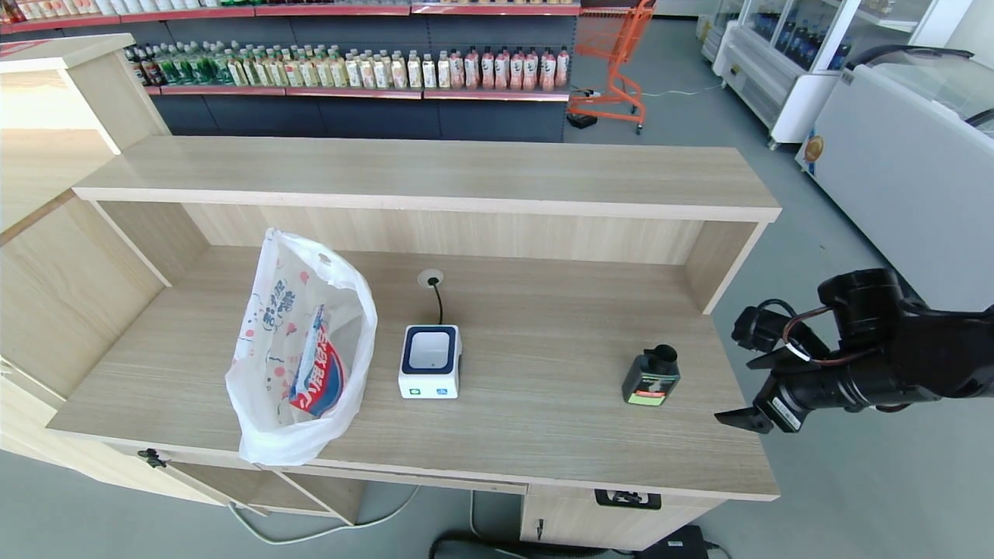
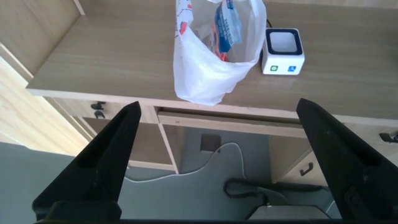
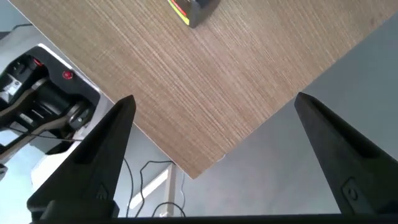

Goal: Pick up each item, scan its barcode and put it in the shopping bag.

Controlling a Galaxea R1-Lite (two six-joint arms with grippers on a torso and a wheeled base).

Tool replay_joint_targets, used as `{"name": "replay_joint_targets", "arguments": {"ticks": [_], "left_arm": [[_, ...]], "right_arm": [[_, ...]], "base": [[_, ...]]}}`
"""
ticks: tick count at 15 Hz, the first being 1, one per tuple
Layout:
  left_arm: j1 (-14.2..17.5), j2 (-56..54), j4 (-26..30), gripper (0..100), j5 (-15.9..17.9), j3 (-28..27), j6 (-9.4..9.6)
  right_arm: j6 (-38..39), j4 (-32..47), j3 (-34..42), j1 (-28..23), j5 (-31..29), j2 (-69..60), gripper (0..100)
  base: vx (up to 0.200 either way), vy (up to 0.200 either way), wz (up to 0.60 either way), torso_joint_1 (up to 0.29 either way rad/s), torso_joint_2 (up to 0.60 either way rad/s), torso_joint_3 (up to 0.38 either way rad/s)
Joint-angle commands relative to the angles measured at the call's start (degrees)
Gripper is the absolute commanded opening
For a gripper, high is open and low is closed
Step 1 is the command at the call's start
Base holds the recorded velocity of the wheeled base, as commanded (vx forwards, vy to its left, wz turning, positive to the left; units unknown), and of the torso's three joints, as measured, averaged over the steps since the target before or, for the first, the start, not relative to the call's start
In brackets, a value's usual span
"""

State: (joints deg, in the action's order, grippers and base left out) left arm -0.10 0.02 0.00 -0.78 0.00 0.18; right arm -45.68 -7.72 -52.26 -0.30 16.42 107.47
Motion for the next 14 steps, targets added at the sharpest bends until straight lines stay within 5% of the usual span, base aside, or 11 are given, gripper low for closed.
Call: {"name": "replay_joint_targets", "arguments": {"ticks": [1, 8, 14], "left_arm": [[0.0, 0.0, 0.0, 100, 0.0, 0.0, -0.01], [0.0, 0.0, 0.0, 100, 0.0, 0.0, -0.01], [0.0, 0.0, 0.0, 100, 0.0, 0.0, -0.01]], "right_arm": [[0.1, -0.5, -1.4, 1.0, 1.4, 3.0, 100], [0.8, -12.1, -3.1, 4.7, 3.9, 11.4, 100], [4.2, -12.7, -5.2, 7.2, 4.6, 14.5, 100]], "base": [[0.0, 0.0, 0.0, 0.0, 0.0, 0.0], [0.0, 0.0, 0.0, 0.0, 0.0, 0.0], [0.0, 0.0, 0.0, 0.0, 0.0, 0.0]]}}
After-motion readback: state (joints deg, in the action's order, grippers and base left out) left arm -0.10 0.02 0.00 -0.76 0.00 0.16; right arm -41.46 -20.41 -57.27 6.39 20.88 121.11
